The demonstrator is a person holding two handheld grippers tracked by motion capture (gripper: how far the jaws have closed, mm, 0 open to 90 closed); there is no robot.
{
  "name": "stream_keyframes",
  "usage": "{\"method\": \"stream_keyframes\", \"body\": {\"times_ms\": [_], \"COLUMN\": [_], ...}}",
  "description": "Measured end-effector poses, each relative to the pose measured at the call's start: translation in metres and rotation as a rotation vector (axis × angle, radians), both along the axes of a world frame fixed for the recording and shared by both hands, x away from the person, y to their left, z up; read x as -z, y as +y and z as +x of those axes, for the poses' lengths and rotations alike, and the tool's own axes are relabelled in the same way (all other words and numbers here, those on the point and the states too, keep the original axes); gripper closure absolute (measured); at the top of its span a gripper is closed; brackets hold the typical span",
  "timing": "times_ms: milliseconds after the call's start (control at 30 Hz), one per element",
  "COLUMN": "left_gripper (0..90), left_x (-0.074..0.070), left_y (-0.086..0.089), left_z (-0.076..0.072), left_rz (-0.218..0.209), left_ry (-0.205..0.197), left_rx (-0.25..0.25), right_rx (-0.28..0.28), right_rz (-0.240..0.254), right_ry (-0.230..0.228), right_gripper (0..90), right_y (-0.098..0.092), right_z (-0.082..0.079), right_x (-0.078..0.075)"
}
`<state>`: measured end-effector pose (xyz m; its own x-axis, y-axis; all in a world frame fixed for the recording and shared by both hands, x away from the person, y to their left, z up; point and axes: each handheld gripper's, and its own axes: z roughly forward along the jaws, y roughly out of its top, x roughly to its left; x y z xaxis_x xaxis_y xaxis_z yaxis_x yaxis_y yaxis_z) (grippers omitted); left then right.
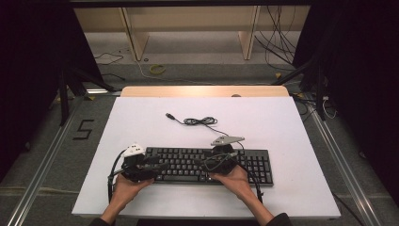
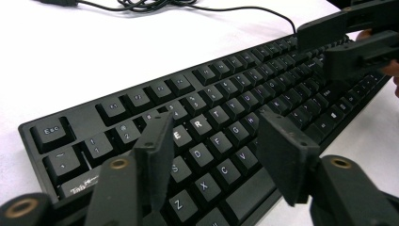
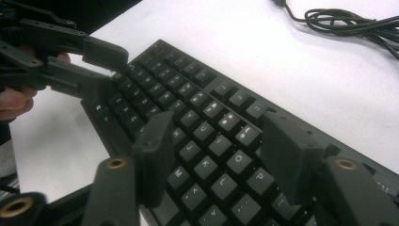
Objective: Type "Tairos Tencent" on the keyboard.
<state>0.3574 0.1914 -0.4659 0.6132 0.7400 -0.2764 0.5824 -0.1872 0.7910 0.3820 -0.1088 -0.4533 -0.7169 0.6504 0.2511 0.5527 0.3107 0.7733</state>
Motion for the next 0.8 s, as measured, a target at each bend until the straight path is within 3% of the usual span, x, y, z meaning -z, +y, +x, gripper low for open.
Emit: {"method": "stream_keyframes", "body": {"times_ms": [400,800], "left_gripper": [65.2,82.8], "left_x": [-0.003,-0.001], "left_y": [-0.014,-0.025], "left_z": [0.015,0.025], "left_rz": [0.040,0.095], "left_ry": [0.031,0.044], "left_rx": [0.020,0.048], "right_rx": [0.010,0.008], "right_rz": [0.029,0.044], "right_ry": [-0.026,-0.038], "right_gripper": [36.4,34.6], "right_y": [-0.015,-0.021], "right_z": [-0.011,-0.018], "right_x": [-0.004,-0.004]}}
